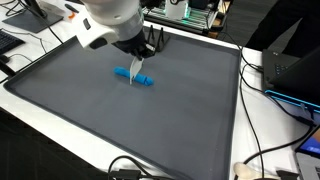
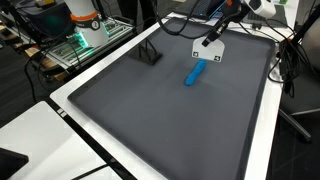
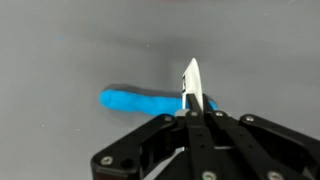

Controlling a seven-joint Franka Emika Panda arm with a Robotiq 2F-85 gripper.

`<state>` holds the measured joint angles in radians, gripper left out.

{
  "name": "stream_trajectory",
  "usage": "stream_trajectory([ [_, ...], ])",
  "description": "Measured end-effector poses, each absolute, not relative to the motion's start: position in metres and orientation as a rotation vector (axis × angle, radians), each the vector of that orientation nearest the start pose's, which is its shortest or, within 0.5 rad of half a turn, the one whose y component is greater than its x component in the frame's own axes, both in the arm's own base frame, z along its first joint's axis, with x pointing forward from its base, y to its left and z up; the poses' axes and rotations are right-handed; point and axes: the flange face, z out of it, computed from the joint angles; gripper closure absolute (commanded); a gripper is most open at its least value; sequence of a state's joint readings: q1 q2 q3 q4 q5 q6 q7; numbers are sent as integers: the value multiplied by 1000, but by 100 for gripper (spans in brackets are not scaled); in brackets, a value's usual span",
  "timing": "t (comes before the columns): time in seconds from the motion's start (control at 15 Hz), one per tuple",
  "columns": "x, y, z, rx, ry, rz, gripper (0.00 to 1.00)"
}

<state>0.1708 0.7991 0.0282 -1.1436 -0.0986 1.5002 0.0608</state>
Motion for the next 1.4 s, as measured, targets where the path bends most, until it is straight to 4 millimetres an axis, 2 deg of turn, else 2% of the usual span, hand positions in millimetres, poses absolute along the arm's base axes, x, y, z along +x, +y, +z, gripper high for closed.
stream_trajectory([
  [0.4, 694, 112, 286, -3188, -217, 702, 99],
  [0.87, 693, 114, 274, -3189, -223, 677, 99],
  [1.4, 695, 114, 269, -3202, -191, 626, 99],
])
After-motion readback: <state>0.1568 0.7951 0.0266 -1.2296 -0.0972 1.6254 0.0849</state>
